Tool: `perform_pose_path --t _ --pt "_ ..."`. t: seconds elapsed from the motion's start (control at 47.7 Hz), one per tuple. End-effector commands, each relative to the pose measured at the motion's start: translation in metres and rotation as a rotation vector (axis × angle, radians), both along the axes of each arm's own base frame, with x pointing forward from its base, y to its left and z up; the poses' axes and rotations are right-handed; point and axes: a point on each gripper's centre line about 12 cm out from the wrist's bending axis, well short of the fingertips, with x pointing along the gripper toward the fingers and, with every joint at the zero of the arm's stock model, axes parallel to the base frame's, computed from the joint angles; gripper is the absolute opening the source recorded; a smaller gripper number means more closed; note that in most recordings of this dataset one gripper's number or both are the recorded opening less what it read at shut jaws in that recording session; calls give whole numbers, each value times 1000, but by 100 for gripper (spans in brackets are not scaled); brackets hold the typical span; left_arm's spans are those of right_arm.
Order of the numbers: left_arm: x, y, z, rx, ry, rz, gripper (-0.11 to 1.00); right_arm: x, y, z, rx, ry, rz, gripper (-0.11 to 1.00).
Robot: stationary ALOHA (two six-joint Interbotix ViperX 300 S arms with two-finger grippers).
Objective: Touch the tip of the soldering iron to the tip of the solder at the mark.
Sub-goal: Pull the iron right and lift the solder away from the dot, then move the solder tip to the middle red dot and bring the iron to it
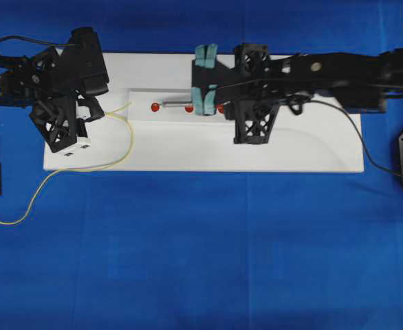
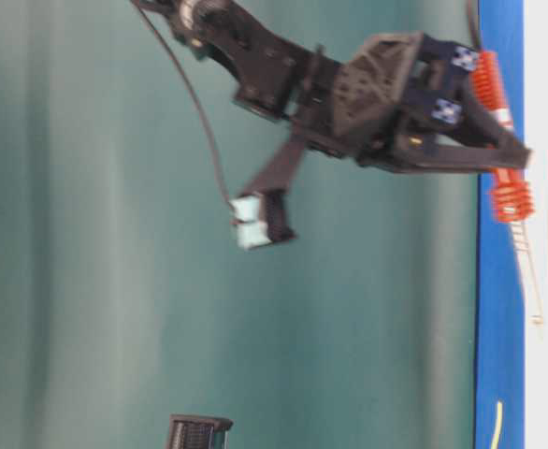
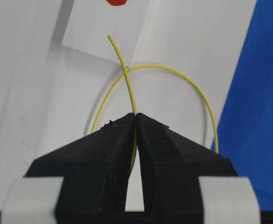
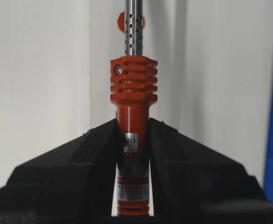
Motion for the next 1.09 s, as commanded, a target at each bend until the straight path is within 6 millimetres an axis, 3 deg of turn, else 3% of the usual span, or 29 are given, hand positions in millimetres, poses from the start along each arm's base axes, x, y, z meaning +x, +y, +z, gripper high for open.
perform_pose_path --t 0.0,0.168,0.294,0.525,0.797,1.07 --pt "1 0 8 5 -32 2 1 -8 -1 29 -25 -72 1 6" --pt "0 0 8 5 -30 2 1 -35 1 45 -31 -107 -9 6" --pt "0 0 8 5 -30 2 1 -55 1 45 -31 -109 -21 6" --pt "5 1 10 6 -36 2 1 -62 1 44 -25 -108 -35 6" --pt "53 0 17 8 -41 -28 1 -65 1 42 -23 -100 -37 6" --pt "100 5 3 -1 42 -37 1 -69 -1 36 -23 -83 -43 6"
